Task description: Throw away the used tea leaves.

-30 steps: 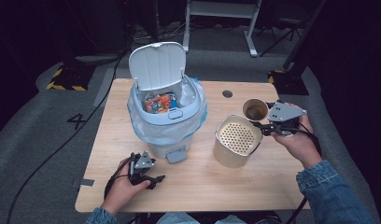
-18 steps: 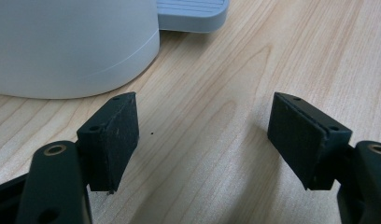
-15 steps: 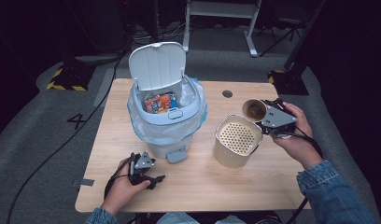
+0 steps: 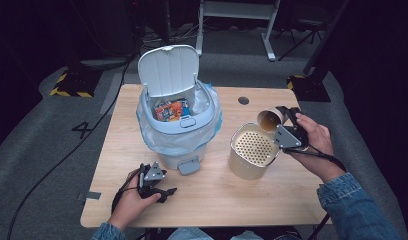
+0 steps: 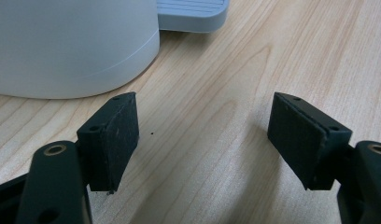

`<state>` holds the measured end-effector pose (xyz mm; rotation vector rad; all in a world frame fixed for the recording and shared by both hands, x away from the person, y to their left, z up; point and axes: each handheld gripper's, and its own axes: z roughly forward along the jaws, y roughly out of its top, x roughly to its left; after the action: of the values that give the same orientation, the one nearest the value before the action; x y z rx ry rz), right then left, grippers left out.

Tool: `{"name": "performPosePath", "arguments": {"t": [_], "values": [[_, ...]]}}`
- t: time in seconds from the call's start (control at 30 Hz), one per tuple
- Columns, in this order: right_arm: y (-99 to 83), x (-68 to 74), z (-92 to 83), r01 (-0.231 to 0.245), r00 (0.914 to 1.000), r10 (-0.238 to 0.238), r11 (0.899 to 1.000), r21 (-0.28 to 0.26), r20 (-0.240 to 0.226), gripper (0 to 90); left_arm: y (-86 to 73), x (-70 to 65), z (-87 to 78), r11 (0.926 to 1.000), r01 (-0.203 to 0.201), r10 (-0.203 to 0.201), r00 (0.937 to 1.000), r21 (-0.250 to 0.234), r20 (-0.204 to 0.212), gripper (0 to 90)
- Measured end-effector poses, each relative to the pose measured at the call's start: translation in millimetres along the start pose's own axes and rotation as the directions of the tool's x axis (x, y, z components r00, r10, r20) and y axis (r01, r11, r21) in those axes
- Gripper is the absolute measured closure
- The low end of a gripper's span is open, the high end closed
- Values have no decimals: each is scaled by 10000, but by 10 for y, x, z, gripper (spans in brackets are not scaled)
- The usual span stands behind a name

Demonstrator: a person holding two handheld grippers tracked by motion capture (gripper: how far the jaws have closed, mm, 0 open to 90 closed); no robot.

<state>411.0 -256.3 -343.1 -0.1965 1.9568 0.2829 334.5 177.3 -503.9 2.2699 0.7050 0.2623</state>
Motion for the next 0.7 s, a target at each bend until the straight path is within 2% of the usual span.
{"name": "performPosePath", "arguments": {"t": [0.2,0.33,0.47,0.53,0.67,0.7], "values": [[26,51,2,971,9937,-989,9946,365,519,356,0,0,0,10000,-2,2,10000,1,1,253],[50,95,-6,1681,9812,-1738,9833,700,843,356,0,0,0,10000,-2,2,10000,1,0,253],[94,142,-19,2555,9551,-2694,9596,1174,1232,357,0,0,0,10000,1,-1,10000,1,1,253],[122,163,-27,2986,9385,-3162,9450,1337,1390,357,0,0,0,10000,1,-1,10000,0,0,253],[185,207,-43,3870,8924,-4161,9047,1784,1744,357,0,0,0,10000,0,0,10000,0,1,253],[199,219,-46,4023,8832,-4331,8968,1842,1798,357,0,0,0,10000,0,0,10000,0,0,253]]}}
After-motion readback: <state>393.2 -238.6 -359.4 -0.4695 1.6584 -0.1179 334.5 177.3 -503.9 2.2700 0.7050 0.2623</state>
